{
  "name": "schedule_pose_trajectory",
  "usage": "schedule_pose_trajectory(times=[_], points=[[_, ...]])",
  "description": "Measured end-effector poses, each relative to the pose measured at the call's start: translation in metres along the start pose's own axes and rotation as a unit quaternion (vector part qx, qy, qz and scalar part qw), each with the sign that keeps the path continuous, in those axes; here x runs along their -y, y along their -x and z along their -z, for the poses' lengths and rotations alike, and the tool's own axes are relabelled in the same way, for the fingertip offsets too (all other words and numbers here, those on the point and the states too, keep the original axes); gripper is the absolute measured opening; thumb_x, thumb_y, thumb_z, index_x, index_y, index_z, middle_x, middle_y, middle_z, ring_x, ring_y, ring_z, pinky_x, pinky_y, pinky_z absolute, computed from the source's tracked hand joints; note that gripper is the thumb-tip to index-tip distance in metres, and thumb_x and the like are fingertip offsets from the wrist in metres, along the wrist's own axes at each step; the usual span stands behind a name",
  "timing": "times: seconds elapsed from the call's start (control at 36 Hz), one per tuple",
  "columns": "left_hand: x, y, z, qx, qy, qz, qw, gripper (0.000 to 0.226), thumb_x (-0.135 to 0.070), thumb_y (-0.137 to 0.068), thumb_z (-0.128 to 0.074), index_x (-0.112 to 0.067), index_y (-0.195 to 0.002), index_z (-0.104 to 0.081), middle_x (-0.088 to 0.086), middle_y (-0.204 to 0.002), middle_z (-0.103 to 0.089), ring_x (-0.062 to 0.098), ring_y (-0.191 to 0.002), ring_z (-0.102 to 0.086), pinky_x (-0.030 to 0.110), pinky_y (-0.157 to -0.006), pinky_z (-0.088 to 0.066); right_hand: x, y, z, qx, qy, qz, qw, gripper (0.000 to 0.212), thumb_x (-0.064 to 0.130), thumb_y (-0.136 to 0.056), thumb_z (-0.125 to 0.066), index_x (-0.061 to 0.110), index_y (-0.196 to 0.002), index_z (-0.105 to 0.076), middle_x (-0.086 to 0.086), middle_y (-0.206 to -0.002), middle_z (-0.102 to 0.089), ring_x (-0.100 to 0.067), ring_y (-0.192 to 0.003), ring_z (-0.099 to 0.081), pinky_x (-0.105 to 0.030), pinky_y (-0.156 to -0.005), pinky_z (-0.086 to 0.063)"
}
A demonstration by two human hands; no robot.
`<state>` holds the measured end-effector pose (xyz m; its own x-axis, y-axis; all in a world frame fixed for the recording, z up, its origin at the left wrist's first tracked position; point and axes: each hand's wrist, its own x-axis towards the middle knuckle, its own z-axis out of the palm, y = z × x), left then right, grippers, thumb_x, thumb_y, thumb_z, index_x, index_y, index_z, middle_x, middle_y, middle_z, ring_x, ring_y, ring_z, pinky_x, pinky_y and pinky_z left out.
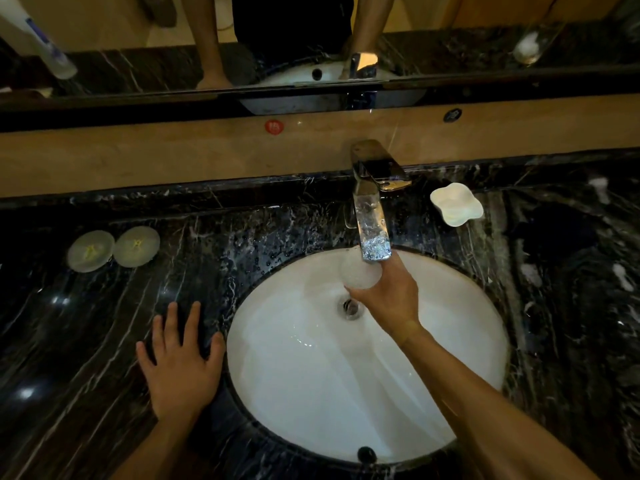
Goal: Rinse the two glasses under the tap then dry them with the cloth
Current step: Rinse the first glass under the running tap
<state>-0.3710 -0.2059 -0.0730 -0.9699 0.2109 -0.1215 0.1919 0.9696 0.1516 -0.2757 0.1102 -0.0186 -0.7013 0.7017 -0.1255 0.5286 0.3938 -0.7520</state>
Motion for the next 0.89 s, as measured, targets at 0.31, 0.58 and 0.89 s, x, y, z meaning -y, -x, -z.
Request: schedule_pose_trajectory(times=[0.31, 0.58, 0.89], points=[[-0.003, 0.000, 0.004, 0.004, -0.002, 0.004, 1.000, 0.076, -0.066, -0.088, -0.021, -0.032, -0.156, -0.028, 0.005, -0.166, -0.020, 0.029, -0.153, -0.013, 0.060, -0.120, -0.007, -0.008, -0.011, 0.027, 0.096, -0.192, -0.098, 0.972, 0.068, 0.024, -0.063, -0.093, 0.031, -0.122, -0.059, 0.010, -0.111, -0.071, -0.012, -0.098, -0.068, -0.029, -0.084, -0.055], [-0.004, -0.002, 0.005, 0.002, -0.008, 0.004, 1.000, 0.075, -0.065, -0.089, -0.021, -0.031, -0.156, -0.029, 0.006, -0.166, -0.021, 0.029, -0.153, -0.014, 0.059, -0.120, -0.008, -0.009, -0.008, 0.007, 0.163, -0.289, -0.094, 0.939, 0.070, 0.008, -0.062, -0.092, 0.023, -0.123, -0.061, 0.004, -0.113, -0.071, -0.015, -0.104, -0.069, -0.017, -0.077, -0.054], [-0.003, 0.000, 0.005, 0.002, -0.002, 0.001, 1.000, 0.075, -0.065, -0.089, -0.021, -0.032, -0.156, -0.029, 0.007, -0.166, -0.021, 0.030, -0.153, -0.014, 0.059, -0.120, -0.008, -0.012, -0.009, 0.011, -0.011, -0.130, -0.076, 0.989, 0.069, 0.029, -0.063, -0.092, 0.039, -0.120, -0.054, 0.012, -0.119, -0.063, -0.013, -0.110, -0.057, -0.031, -0.093, -0.049]])
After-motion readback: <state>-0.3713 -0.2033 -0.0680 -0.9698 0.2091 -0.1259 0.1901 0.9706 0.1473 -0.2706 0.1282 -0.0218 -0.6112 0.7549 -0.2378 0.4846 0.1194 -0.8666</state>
